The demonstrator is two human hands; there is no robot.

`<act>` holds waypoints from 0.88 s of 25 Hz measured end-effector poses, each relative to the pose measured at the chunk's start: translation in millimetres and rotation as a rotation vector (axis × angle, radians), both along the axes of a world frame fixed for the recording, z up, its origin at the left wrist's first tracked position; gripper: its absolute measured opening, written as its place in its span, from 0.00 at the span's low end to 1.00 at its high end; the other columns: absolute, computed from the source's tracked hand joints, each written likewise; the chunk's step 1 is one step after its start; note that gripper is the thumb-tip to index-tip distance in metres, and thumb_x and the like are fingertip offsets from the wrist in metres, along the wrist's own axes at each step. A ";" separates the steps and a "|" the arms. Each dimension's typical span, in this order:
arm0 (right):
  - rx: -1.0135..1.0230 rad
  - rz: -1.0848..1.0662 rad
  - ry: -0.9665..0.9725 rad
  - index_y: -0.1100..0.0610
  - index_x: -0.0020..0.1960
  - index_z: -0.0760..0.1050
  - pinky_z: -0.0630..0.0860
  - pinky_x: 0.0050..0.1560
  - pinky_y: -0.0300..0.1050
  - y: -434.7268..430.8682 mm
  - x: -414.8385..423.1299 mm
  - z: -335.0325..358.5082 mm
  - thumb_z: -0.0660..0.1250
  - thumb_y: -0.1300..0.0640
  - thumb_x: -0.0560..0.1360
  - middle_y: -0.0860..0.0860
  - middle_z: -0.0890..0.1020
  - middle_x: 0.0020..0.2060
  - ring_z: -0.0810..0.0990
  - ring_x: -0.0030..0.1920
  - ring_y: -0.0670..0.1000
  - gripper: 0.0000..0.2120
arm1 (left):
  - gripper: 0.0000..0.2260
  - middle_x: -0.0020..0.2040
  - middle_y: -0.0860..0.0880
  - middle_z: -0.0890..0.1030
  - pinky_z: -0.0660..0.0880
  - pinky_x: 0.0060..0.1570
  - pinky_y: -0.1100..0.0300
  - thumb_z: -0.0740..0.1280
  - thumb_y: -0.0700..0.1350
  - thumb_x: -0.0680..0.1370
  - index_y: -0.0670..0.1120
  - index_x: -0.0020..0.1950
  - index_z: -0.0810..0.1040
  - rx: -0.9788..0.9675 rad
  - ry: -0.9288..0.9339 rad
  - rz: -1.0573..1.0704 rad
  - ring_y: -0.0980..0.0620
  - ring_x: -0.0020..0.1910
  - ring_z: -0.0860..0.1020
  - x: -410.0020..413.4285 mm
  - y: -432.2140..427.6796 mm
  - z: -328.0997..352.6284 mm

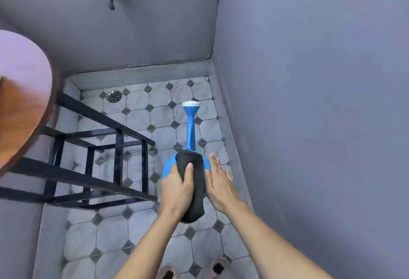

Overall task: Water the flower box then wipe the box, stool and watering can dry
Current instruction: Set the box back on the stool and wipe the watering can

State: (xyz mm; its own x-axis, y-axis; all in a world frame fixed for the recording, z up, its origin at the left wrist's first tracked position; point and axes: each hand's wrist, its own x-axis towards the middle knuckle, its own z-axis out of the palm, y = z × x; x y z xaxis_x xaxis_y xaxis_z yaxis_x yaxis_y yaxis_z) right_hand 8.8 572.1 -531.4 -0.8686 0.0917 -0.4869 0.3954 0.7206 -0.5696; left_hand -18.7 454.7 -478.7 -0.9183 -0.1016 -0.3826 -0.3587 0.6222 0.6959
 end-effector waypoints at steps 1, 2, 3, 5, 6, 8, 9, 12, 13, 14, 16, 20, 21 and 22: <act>0.008 -0.005 0.000 0.55 0.79 0.42 0.39 0.75 0.43 -1.1 -2.1 -33.2 0.42 0.50 0.82 0.46 0.45 0.79 0.44 0.78 0.44 0.26 | 0.16 0.44 0.40 0.81 0.73 0.46 0.52 0.58 0.53 0.79 0.40 0.48 0.74 0.006 -0.006 0.005 0.40 0.46 0.78 -2.1 -0.1 -32.1; 0.014 -0.007 -0.009 0.54 0.79 0.42 0.39 0.75 0.43 -1.0 -4.9 -64.7 0.41 0.50 0.82 0.45 0.45 0.79 0.44 0.78 0.44 0.26 | 0.16 0.43 0.41 0.80 0.72 0.45 0.53 0.58 0.53 0.79 0.39 0.48 0.74 0.007 -0.009 0.010 0.40 0.46 0.77 -5.0 0.1 -63.2; 0.021 -0.005 -0.021 0.54 0.79 0.42 0.39 0.75 0.44 -0.2 -7.4 -96.2 0.41 0.50 0.82 0.45 0.45 0.79 0.43 0.78 0.44 0.26 | 0.16 0.43 0.41 0.80 0.71 0.44 0.54 0.58 0.52 0.79 0.39 0.48 0.74 0.007 -0.011 0.010 0.40 0.46 0.77 -7.3 1.9 -93.8; 0.035 -0.009 -0.040 0.53 0.79 0.42 0.39 0.75 0.45 1.3 -10.8 -154.8 0.41 0.49 0.82 0.45 0.45 0.79 0.43 0.78 0.44 0.26 | 0.16 0.42 0.41 0.80 0.69 0.43 0.55 0.58 0.52 0.79 0.38 0.48 0.75 -0.005 -0.009 0.004 0.40 0.46 0.77 -11.3 6.5 -151.0; 0.033 -0.018 -0.053 0.53 0.79 0.42 0.39 0.76 0.46 2.2 -12.9 -178.9 0.41 0.49 0.82 0.45 0.46 0.79 0.43 0.78 0.44 0.26 | 0.16 0.43 0.40 0.80 0.68 0.44 0.55 0.59 0.52 0.79 0.38 0.49 0.75 -0.011 -0.007 0.004 0.39 0.47 0.77 -13.6 8.5 -176.5; 0.017 -0.040 -0.066 0.53 0.79 0.43 0.41 0.76 0.48 4.6 -17.7 -221.7 0.41 0.49 0.82 0.45 0.47 0.79 0.43 0.78 0.45 0.26 | 0.17 0.46 0.37 0.81 0.69 0.45 0.54 0.59 0.52 0.79 0.38 0.49 0.75 -0.010 -0.014 0.009 0.38 0.49 0.77 -17.3 12.6 -221.8; 0.012 -0.041 -0.074 0.52 0.79 0.44 0.42 0.76 0.48 6.4 -20.8 -241.2 0.41 0.49 0.82 0.45 0.47 0.79 0.43 0.78 0.45 0.26 | 0.17 0.47 0.36 0.81 0.69 0.45 0.53 0.59 0.52 0.79 0.37 0.50 0.75 -0.012 -0.025 0.007 0.37 0.50 0.77 -19.7 15.0 -241.8; 0.027 -0.004 -0.097 0.52 0.79 0.44 0.43 0.76 0.50 16.0 -27.2 -284.7 0.41 0.48 0.82 0.45 0.47 0.79 0.43 0.78 0.45 0.26 | 0.18 0.49 0.34 0.80 0.69 0.47 0.52 0.58 0.52 0.80 0.36 0.51 0.74 -0.039 -0.038 -0.022 0.35 0.51 0.76 -25.1 22.0 -287.9; 0.039 0.011 -0.107 0.52 0.79 0.44 0.43 0.76 0.51 18.8 -27.8 -295.6 0.41 0.48 0.82 0.45 0.47 0.79 0.43 0.78 0.45 0.26 | 0.18 0.50 0.34 0.80 0.70 0.47 0.52 0.58 0.52 0.80 0.36 0.51 0.74 -0.047 -0.042 -0.030 0.35 0.52 0.76 -25.4 24.6 -296.9; 0.052 0.023 -0.116 0.52 0.79 0.44 0.43 0.76 0.52 21.2 -28.3 -303.7 0.41 0.47 0.82 0.45 0.47 0.79 0.43 0.78 0.46 0.26 | 0.18 0.50 0.34 0.80 0.70 0.47 0.51 0.57 0.52 0.80 0.36 0.51 0.73 -0.052 -0.038 -0.033 0.35 0.52 0.76 -25.2 26.5 -304.5; 0.064 0.041 -0.121 0.52 0.79 0.45 0.43 0.76 0.53 23.4 -30.8 -315.1 0.41 0.47 0.82 0.45 0.47 0.79 0.43 0.78 0.46 0.26 | 0.18 0.49 0.33 0.80 0.69 0.46 0.51 0.58 0.51 0.80 0.36 0.51 0.73 -0.049 -0.028 -0.015 0.35 0.51 0.76 -22.3 31.3 -313.2; 0.059 0.076 -0.145 0.53 0.79 0.43 0.44 0.76 0.53 29.9 -40.4 -316.2 0.41 0.47 0.82 0.47 0.46 0.79 0.42 0.78 0.47 0.27 | 0.18 0.51 0.33 0.79 0.70 0.47 0.50 0.57 0.52 0.80 0.36 0.53 0.70 -0.015 -0.065 0.008 0.35 0.52 0.76 -24.9 35.9 -320.3; 0.084 0.099 -0.172 0.54 0.79 0.43 0.44 0.76 0.54 32.6 -41.1 -308.3 0.41 0.47 0.82 0.47 0.44 0.79 0.41 0.78 0.47 0.27 | 0.19 0.52 0.33 0.79 0.70 0.50 0.50 0.57 0.53 0.80 0.36 0.54 0.70 -0.014 -0.106 -0.009 0.35 0.54 0.75 -25.6 36.0 -315.8; 0.109 0.120 -0.194 0.54 0.79 0.42 0.43 0.76 0.54 35.1 -38.2 -301.4 0.40 0.47 0.82 0.47 0.43 0.79 0.40 0.78 0.47 0.27 | 0.21 0.56 0.33 0.77 0.69 0.54 0.49 0.56 0.55 0.80 0.36 0.57 0.70 -0.032 -0.121 -0.030 0.36 0.57 0.74 -23.5 34.0 -313.8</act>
